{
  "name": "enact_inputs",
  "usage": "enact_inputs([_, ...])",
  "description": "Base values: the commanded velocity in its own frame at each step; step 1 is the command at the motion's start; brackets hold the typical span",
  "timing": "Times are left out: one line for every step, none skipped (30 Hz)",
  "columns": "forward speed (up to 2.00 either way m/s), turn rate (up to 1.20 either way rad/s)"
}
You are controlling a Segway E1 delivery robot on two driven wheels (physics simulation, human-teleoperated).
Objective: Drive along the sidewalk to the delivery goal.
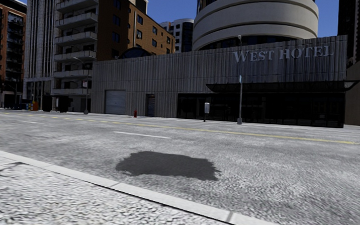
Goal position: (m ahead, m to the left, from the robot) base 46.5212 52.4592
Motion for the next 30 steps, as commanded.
enact_inputs([-0.73,0.60])
enact_inputs([-0.73,0.62])
enact_inputs([-0.73,0.65])
enact_inputs([-0.73,0.69])
enact_inputs([-0.73,0.69])
enact_inputs([-0.73,0.70])
enact_inputs([-0.73,0.71])
enact_inputs([-0.73,0.73])
enact_inputs([-0.73,0.73])
enact_inputs([-0.73,0.76])
enact_inputs([-0.73,0.78])
enact_inputs([-0.73,0.82])
enact_inputs([-0.73,0.82])
enact_inputs([-0.73,0.84])
enact_inputs([-0.73,0.85])
enact_inputs([-0.73,0.85])
enact_inputs([-0.73,0.85])
enact_inputs([-0.73,0.86])
enact_inputs([-0.73,0.86])
enact_inputs([-0.73,0.86])
enact_inputs([-0.73,0.87])
enact_inputs([-0.72,0.86])
enact_inputs([-0.68,0.57])
enact_inputs([-0.68,0.57])
enact_inputs([-0.59,0.38])
enact_inputs([0.00,0.00])
enact_inputs([0.00,0.00])
enact_inputs([0.00,0.00])
enact_inputs([0.00,0.00])
enact_inputs([0.00,0.00])
